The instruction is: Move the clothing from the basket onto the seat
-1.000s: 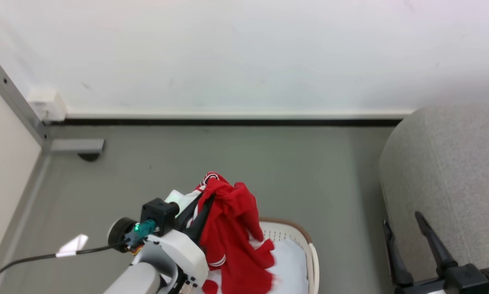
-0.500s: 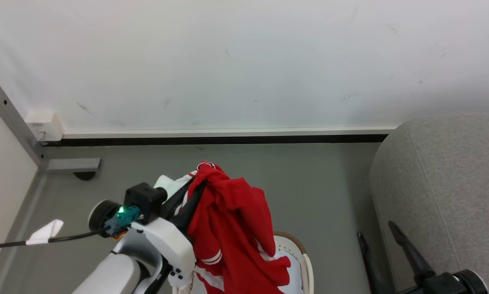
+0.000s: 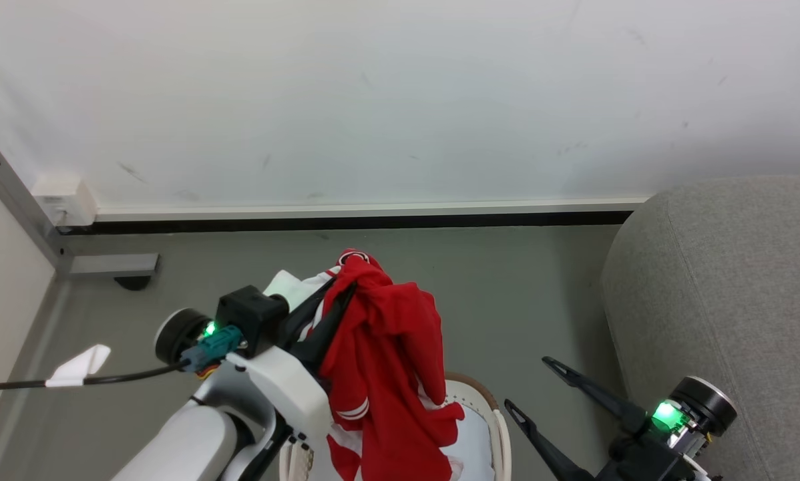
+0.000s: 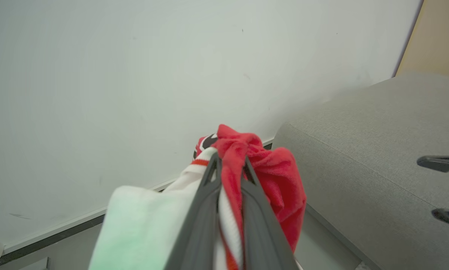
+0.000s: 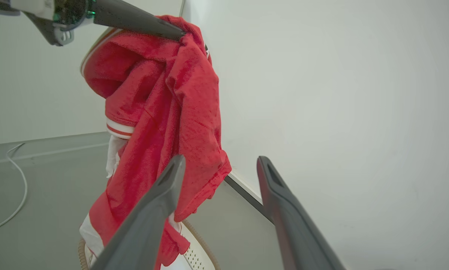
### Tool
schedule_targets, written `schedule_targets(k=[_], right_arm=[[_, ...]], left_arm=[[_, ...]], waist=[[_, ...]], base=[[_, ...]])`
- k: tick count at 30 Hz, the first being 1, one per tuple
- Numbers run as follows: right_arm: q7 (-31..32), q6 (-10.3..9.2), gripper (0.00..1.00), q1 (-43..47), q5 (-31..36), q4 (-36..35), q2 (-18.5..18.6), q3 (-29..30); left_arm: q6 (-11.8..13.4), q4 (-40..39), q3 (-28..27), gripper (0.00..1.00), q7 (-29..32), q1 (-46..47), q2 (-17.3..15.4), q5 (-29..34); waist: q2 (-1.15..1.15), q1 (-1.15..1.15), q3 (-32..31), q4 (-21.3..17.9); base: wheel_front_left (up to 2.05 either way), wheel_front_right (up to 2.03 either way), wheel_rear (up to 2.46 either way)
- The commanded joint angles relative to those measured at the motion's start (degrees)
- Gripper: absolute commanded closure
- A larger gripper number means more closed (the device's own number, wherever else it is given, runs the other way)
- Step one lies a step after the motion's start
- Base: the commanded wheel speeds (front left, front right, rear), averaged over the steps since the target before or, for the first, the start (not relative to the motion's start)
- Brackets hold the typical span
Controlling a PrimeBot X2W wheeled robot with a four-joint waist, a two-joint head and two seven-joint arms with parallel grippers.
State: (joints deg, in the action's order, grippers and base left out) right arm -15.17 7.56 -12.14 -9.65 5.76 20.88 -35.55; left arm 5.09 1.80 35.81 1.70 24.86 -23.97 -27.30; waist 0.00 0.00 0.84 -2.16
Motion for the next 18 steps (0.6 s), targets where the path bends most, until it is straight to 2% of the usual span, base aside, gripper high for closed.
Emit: schedule_targets(k=[1,5,11,18], right_arm=[[0.0,-0.13,0.00,-2.5,0.0,1.4,0.5,-2.6],[0.0,-0.13,0.00,-7.1,-0.8,5.0,-1.4,-6.8],[0.0,-0.13,0.00,-13.3,-2.2,13.8,-7.0,-11.1],[0.0,-0.13,0.00,-16.6,0.6,21.6,-13.0,-8.4]], left_arm=[[-0.2,-0.5,0.2,1.00,0.1,1.0,-0.1,0.6],[-0.4,-0.8,1.1,1.00,0.6,2.0,0.8,0.7],[-1.4,-0.9,3.0,1.00,1.0,3.1,2.0,1.3],[-2.4,-0.4,5.3,1.00,1.5,4.2,4.0,1.7]], waist=[[0.00,0.00,0.0,0.3],[0.00,0.00,0.0,1.1],[0.00,0.00,0.4,2.1],[0.00,0.00,0.8,3.9]], base=[[0.00,0.00,0.00],[0.00,0.00,0.00],[0.00,0.00,0.00],[0.00,0.00,0.00]])
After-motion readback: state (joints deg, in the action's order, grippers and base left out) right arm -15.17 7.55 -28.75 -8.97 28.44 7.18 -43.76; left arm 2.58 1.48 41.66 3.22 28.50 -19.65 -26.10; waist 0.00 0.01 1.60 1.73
